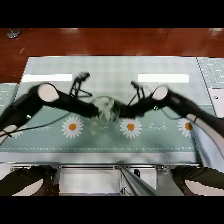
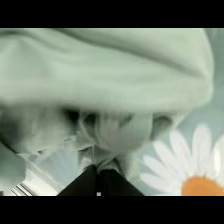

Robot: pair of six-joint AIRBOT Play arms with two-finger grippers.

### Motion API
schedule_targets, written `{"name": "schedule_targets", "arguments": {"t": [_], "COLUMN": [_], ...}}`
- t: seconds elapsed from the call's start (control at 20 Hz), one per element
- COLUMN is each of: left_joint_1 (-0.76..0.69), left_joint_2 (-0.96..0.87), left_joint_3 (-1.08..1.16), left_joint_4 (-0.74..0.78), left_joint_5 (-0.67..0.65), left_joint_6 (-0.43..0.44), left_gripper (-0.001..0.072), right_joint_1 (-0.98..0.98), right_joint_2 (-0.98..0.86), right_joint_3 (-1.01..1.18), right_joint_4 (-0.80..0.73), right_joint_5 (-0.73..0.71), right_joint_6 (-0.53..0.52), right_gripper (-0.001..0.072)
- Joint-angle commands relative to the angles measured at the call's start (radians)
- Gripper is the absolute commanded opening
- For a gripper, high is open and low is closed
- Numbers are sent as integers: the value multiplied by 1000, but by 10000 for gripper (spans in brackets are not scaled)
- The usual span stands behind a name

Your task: Fold the shirts.

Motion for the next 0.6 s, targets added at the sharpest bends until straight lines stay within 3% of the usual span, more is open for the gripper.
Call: {"name": "schedule_targets", "arguments": {"t": [0.0, 0.1, 0.35, 0.55], "left_joint_1": [103, 184, 378, 481], "left_joint_2": [62, 90, 92, 151], "left_joint_3": [164, 314, 738, 896], "left_joint_4": [-3, -3, -2, -2], "left_joint_5": [2, -11, -194, -271], "left_joint_6": [0, 0, 0, -1], "left_gripper": [19, 19, 19, 19], "right_joint_1": [-98, -176, -299, -314], "right_joint_2": [71, 89, 97, 274], "right_joint_3": [281, 519, 1086, 1121], "right_joint_4": [-189, -286, -389, -484], "right_joint_5": [92, 204, 446, 454], "right_joint_6": [69, 77, 71, 58], "right_gripper": [26, 26, 26, 26]}}
